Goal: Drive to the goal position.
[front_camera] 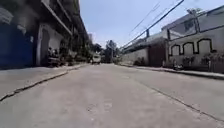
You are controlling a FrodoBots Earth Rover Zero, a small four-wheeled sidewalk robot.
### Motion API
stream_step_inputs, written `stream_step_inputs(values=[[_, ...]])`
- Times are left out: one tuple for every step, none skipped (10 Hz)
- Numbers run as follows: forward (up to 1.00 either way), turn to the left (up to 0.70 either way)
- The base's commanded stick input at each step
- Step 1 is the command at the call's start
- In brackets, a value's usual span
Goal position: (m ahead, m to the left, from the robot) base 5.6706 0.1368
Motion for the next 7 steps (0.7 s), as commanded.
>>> stream_step_inputs(values=[[1.00, 0.00], [1.00, 0.00], [1.00, 0.00], [1.00, 0.00], [1.00, 0.00], [1.00, 0.00], [1.00, 0.00]])
